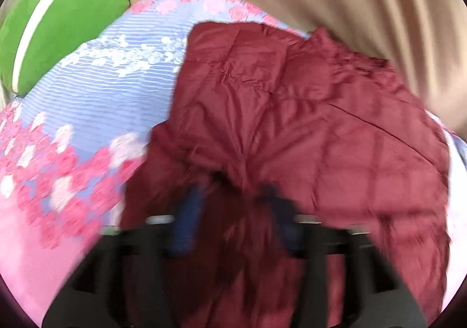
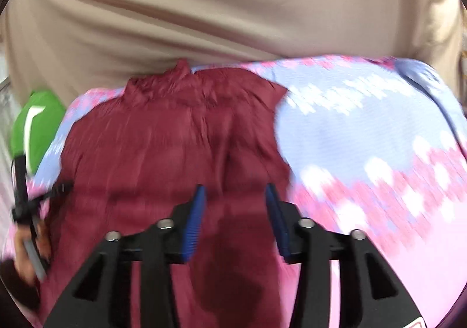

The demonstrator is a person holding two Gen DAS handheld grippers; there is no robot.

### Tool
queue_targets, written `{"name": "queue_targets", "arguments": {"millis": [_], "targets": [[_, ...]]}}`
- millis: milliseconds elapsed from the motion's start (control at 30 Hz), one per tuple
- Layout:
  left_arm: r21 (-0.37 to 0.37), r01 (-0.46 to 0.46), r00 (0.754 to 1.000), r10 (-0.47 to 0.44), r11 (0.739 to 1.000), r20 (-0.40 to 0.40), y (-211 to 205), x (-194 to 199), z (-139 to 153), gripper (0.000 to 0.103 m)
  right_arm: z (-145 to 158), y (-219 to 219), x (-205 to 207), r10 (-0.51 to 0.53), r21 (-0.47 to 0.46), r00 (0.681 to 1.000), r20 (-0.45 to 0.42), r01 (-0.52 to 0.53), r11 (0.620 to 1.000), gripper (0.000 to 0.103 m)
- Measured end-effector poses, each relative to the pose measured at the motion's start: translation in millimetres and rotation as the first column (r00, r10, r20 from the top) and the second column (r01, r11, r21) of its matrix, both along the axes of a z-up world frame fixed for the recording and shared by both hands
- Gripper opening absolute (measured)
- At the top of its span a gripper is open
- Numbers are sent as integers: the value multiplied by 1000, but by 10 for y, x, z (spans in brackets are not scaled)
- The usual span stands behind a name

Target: Fold large clothes

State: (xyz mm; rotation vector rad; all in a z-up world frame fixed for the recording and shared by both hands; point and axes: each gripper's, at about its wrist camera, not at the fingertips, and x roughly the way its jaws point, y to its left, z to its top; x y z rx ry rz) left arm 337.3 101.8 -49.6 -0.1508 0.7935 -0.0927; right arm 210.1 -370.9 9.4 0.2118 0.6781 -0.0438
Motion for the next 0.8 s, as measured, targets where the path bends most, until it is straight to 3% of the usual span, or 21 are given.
{"name": "queue_targets", "arguments": {"millis": [100, 300, 367, 433, 567, 667, 700, 733, 767, 800], "targets": [[7, 41, 999, -41, 999, 2, 257, -514, 113, 74, -193, -196, -761, 7, 9, 997, -77, -7, 1000, 54], [-32, 41, 981, -46, 999, -189, 870, -1491, -88, 75, -774, -337, -1812, -19, 145, 974, -227, 54, 988, 57], [-72, 19, 971, -36, 997, -235, 1012, -1741, -209, 75, -863, -299, -2098, -34, 177, 978, -208, 72, 982, 63], [-73, 19, 977, -34, 997, -211, 1065, -1966, -205, 76, -888, -235, -2264, -20, 211, 979, -205, 64, 975, 65], [-180, 23, 975, -61, 983, -213, 1107, -2182, -243, 75, -926, -137, -2340, 20, 309, 986, -164, 32, 950, 65], [-198, 10, 978, -51, 980, -201, 1114, -2259, -261, 57, -919, -82, -2265, 22, 367, 991, -134, 29, 930, 63], [-209, 12, 978, -54, 978, -201, 1114, -2266, -258, 45, -914, -71, -2240, 18, 378, 992, -127, 32, 925, 61], [-219, 17, 978, -62, 976, -200, 1106, -2263, -257, 27, -906, -45, -2211, 17, 388, 993, -119, 31, 921, 48], [-214, 20, 977, -64, 977, -201, 1084, -2277, -243, 18, -897, -20, -2180, 12, 394, 994, -111, 33, 918, 26], [-209, 26, 979, -67, 977, -195, 1060, -2282, -215, 10, -895, -12, -2173, 5, 391, 994, -111, 40, 920, 15]]}}
